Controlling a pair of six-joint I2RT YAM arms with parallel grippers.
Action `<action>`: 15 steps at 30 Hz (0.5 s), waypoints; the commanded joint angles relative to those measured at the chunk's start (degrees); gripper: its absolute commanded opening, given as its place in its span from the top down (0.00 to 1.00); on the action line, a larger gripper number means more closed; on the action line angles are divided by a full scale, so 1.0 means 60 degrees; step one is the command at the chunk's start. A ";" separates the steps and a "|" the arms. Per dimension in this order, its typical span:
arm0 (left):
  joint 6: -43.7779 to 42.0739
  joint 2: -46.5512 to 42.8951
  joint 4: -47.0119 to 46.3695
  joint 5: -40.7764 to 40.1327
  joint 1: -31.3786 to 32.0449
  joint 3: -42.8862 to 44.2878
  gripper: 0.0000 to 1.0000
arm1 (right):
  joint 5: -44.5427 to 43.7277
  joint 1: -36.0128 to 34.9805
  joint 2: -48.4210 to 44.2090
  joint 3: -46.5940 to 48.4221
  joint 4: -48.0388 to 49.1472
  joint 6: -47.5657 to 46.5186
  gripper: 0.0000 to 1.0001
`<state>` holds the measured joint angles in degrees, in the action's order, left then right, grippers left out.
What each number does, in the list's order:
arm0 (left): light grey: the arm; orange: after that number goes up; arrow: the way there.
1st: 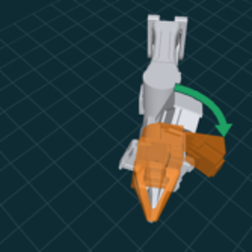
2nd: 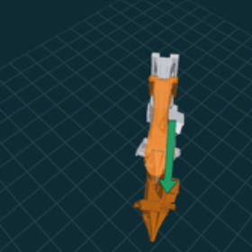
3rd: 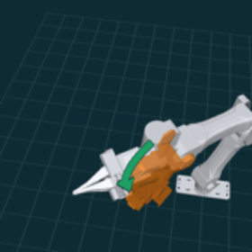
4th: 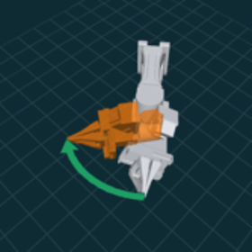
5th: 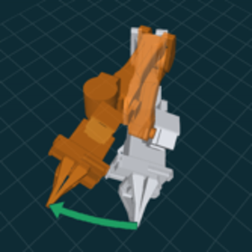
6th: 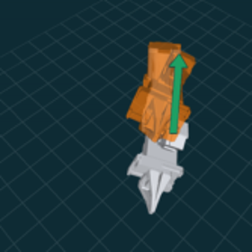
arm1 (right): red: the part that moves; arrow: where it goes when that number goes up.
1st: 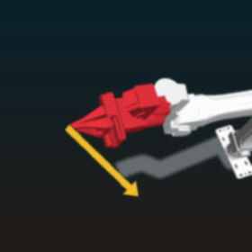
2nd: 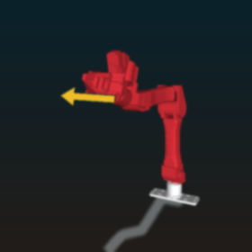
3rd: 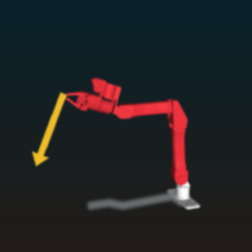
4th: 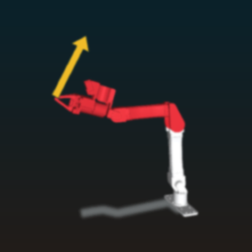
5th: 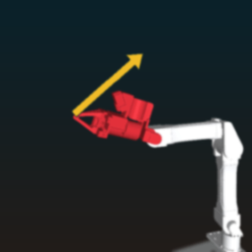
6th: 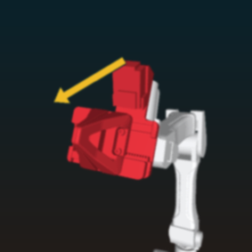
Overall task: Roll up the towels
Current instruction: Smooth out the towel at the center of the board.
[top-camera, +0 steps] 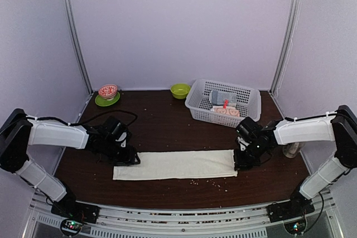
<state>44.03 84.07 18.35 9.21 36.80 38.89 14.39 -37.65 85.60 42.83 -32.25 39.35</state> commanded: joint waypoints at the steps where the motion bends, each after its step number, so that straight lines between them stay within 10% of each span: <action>1: -0.0049 0.0010 -0.0190 -0.0017 -0.0040 -0.0111 0.47 | 0.0165 -0.0043 0.0269 -0.0159 -0.0047 -0.0300 1.00; 7: -0.0455 -0.0812 0.0686 0.0068 -0.0067 0.0518 0.44 | -0.0416 -0.0052 -0.0540 0.0531 -0.0721 -0.0340 0.59; 15: -0.0830 -0.0865 0.0880 0.0020 -0.0750 0.0930 0.45 | -0.0312 -0.0536 -0.0684 0.1218 0.0566 0.0162 0.60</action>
<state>41.36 76.66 23.64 9.28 34.59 43.44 12.58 -38.92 80.09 48.49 -34.22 38.37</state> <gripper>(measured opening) 0.565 0.421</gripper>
